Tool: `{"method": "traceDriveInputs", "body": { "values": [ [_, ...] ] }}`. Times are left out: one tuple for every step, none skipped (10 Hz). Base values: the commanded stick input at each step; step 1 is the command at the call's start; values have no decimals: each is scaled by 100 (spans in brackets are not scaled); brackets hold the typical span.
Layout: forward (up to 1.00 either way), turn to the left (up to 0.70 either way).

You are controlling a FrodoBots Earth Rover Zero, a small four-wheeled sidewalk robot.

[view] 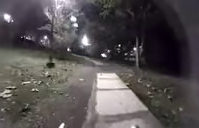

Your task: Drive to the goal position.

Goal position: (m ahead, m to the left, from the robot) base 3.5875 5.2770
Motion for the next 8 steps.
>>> {"method": "traceDriveInputs", "body": {
  "values": [
    [45, 0],
    [45, 0],
    [45, 0],
    [45, 0],
    [45, 0],
    [45, 0],
    [45, 0],
    [45, 0]
  ]
}}
